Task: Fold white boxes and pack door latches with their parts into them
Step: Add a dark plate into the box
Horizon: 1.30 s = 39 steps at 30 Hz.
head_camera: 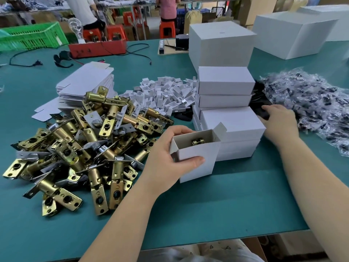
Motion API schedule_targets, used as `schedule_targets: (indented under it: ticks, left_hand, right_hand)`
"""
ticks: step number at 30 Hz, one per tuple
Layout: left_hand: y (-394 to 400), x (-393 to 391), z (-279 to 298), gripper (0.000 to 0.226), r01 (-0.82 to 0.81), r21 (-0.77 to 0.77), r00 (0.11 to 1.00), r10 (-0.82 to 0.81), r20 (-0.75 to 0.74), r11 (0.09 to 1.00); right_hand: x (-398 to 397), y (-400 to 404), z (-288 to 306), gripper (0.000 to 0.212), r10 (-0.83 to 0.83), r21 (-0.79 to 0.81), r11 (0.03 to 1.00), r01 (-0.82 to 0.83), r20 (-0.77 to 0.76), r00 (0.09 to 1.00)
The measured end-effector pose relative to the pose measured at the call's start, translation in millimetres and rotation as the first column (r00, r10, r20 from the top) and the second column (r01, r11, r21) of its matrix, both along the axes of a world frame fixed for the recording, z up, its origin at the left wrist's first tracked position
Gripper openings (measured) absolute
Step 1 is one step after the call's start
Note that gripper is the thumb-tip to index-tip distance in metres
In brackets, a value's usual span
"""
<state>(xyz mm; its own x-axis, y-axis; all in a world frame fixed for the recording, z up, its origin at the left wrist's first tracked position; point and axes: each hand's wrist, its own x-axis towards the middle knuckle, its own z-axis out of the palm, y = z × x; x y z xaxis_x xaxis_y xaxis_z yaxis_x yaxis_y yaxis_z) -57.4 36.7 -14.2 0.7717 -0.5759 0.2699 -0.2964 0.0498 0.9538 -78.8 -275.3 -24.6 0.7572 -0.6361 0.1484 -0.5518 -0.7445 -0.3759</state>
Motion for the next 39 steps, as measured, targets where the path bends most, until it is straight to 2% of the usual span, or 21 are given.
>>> schedule_targets:
  ticks: [1,3,5,7,9,11,17,18,21,24,27,30,34,37,39]
  left_hand:
    - [0,0,0,0.049,0.000,-0.003,1.000,0.000,-0.003,1.000]
    - [-1,0,0,0.049,-0.002,-0.006,1.000,0.002,-0.004,1.000]
    - [-1,1,0,0.049,-0.006,-0.004,1.000,0.006,0.003,1.000]
    - [-2,1,-1,0.049,-0.004,-0.002,1.000,0.004,0.006,1.000]
    - [-2,1,-1,0.049,-0.002,-0.005,1.000,0.002,0.004,1.000]
    - [-2,1,-1,0.049,-0.006,-0.004,1.000,0.006,0.003,1.000]
    - [-2,4,-1,0.050,0.010,-0.008,1.000,-0.010,-0.002,1.000]
    - [-2,4,-1,0.050,0.010,-0.007,1.000,-0.010,0.000,1.000]
    - [-1,4,-2,0.050,0.005,-0.001,1.000,-0.005,-0.002,1.000]
    - [-1,5,-2,0.050,0.010,-0.010,1.000,-0.010,-0.010,1.000]
    - [-1,4,-2,0.049,0.017,-0.025,1.000,-0.018,-0.013,1.000]
    - [-1,3,-2,0.049,0.018,-0.038,1.000,-0.018,-0.018,0.999]
    - [0,3,-3,0.050,0.010,-0.041,1.000,-0.010,-0.002,0.999]
    - [-1,4,-3,0.050,0.009,-0.039,1.000,-0.009,0.000,0.999]
    - [-1,4,-4,0.050,0.011,-0.043,1.000,-0.011,-0.016,0.999]
  right_hand:
    - [0,2,-4,0.064,-0.001,0.000,1.000,0.001,-0.059,0.998]
    - [2,5,-11,0.052,-0.001,-0.035,0.999,-0.003,-0.118,0.993]
    - [5,5,-15,0.033,-0.015,-0.050,0.999,0.010,-0.091,0.996]
    - [8,2,-16,0.038,-0.021,-0.007,1.000,0.021,-0.058,0.998]
    - [7,0,-15,0.051,-0.040,0.111,0.993,0.035,0.047,0.998]
    - [4,1,-13,0.055,-0.067,0.189,0.981,0.032,0.184,0.981]
    - [-5,4,-13,0.024,-0.038,0.257,0.965,-0.057,0.351,0.936]
    - [-5,3,-14,0.028,-0.041,0.261,0.963,-0.064,0.377,0.925]
    - [-5,5,-14,0.049,-0.111,0.361,0.928,-0.097,0.515,0.850]
    - [-9,4,-13,0.049,-0.233,0.529,0.830,-0.175,0.615,0.753]
    - [-17,5,-3,0.051,-0.260,0.584,0.763,-0.277,0.669,0.696]
    - [-27,19,17,0.054,-0.170,0.479,0.816,-0.325,0.735,0.657]
    - [-37,48,45,0.053,0.066,0.256,0.850,-0.460,0.816,0.575]
    - [-43,84,63,0.034,0.303,-0.026,0.883,-0.469,0.794,0.527]
    - [-46,106,72,0.021,0.432,-0.138,0.838,-0.527,0.759,0.488]
